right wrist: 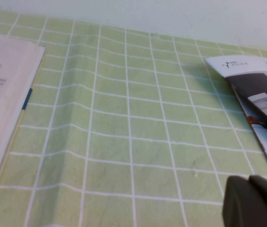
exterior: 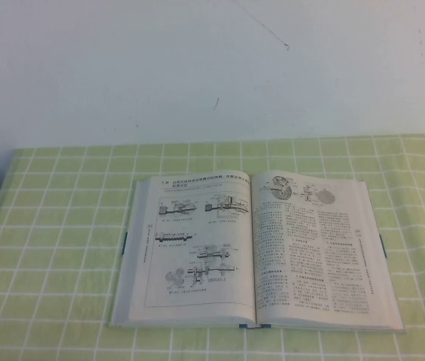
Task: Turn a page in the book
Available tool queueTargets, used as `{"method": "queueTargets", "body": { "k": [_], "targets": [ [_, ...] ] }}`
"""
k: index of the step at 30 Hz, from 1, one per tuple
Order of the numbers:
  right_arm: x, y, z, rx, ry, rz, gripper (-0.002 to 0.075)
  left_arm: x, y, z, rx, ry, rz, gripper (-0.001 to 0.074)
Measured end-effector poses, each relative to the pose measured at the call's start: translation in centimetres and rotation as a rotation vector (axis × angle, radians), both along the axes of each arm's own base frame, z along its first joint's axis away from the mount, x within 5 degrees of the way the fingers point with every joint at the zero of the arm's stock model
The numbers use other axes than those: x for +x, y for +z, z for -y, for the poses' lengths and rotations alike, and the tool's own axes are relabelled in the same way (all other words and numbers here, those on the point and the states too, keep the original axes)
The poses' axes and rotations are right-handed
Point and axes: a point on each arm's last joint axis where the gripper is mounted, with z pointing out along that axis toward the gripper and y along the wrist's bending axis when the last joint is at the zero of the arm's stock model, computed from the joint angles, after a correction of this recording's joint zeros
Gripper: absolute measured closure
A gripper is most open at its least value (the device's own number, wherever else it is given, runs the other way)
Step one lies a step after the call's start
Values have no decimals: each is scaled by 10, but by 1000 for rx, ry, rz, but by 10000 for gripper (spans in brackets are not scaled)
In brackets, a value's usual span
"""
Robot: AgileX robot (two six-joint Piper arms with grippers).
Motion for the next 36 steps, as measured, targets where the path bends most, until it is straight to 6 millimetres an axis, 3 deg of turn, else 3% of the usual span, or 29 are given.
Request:
{"method": "queueTargets", "body": {
  "k": [5,8,11,15,19,21,31,36],
  "targets": [
    [1,1,-2,93,-6,23,728,0,0,0,-17,-1,4,738],
    [2,2,-6,217,-7,70,728,0,2,3,-112,-6,17,738],
    [4,7,-10,442,-18,141,728,1,5,8,-306,-12,44,738],
    [5,13,-16,774,-29,220,728,2,16,14,-763,-10,102,738],
    [6,16,-18,885,-34,244,728,2,25,12,-1153,21,153,738],
    [6,16,-18,896,-34,247,728,3,27,9,-1240,55,189,738],
    [6,16,-18,902,-32,242,728,3,29,3,-1253,97,241,738],
    [5,13,-21,777,20,195,728,3,29,8,-1201,52,211,738]
  ]
}}
